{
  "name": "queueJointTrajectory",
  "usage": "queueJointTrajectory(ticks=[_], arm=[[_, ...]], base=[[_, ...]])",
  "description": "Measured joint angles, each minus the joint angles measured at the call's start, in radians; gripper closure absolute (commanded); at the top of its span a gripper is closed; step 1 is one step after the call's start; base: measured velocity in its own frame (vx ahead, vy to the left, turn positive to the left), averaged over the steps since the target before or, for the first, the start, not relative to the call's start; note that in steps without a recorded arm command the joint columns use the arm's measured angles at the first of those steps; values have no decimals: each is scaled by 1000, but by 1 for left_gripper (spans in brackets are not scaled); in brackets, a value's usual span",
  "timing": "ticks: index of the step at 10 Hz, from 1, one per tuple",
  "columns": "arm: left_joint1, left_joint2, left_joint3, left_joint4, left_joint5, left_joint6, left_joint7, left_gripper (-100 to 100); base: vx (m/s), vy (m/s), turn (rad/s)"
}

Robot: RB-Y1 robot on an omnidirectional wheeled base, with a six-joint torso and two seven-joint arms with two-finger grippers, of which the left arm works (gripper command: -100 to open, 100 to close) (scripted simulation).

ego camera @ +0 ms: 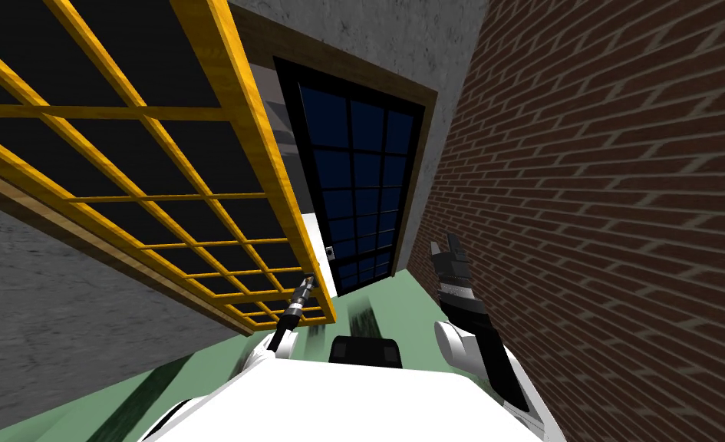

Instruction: Pull the door open

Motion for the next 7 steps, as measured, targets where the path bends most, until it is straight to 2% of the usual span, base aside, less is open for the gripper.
queueJointTrajectory(ticks=[7], arm=[[5,6,-14,-10,45,4,167,100]], base=[[-29,14,-47]])
